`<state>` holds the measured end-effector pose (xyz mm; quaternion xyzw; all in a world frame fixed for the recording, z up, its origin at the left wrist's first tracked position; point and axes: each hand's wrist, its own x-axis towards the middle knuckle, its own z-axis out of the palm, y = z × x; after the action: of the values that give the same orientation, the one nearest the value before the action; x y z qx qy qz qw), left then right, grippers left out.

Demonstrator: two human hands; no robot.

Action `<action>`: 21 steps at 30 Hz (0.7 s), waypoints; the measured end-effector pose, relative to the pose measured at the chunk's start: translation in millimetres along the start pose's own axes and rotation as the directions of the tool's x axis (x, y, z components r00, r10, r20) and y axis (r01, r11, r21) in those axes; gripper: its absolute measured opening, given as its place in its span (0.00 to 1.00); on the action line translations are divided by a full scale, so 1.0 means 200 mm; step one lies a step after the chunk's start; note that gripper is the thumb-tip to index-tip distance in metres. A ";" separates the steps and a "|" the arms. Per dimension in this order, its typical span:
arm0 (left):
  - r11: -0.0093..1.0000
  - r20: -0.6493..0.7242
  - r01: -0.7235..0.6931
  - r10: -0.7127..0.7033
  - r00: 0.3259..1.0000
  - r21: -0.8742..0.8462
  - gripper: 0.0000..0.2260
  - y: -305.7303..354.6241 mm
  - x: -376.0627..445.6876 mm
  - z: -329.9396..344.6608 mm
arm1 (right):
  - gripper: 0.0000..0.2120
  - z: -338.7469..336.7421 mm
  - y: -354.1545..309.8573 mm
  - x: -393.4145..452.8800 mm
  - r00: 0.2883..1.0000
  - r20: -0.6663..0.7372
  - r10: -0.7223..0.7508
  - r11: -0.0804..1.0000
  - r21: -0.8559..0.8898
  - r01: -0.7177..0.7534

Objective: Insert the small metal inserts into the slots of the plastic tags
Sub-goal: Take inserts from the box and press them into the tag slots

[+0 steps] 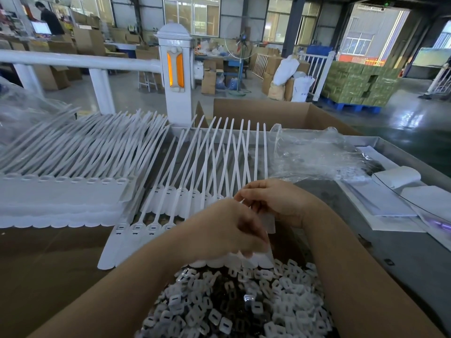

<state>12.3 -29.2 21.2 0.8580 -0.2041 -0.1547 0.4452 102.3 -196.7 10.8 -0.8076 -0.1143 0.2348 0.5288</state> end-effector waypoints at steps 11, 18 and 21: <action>0.935 -0.363 0.130 -0.253 0.897 -0.330 0.03 -0.16 0.02 -0.13 | 0.04 0.01 -0.03 -0.04 0.998 0.054 -0.042 0.998 -0.053 0.045; 0.966 -0.406 0.133 -0.216 0.888 -0.222 0.07 -0.15 0.03 -0.13 | 0.02 0.04 -0.06 -0.03 0.997 0.053 -0.059 0.987 -0.148 0.066; 0.973 -0.417 0.133 -0.201 0.886 -0.187 0.08 -0.15 0.02 -0.14 | 0.03 0.05 -0.07 -0.03 0.997 0.056 -0.060 0.980 -0.184 0.070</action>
<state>34.9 3.3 11.5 0.8485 -0.0127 -0.0133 0.5288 93.1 -185.3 20.8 -0.8430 -0.1753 0.2260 0.4556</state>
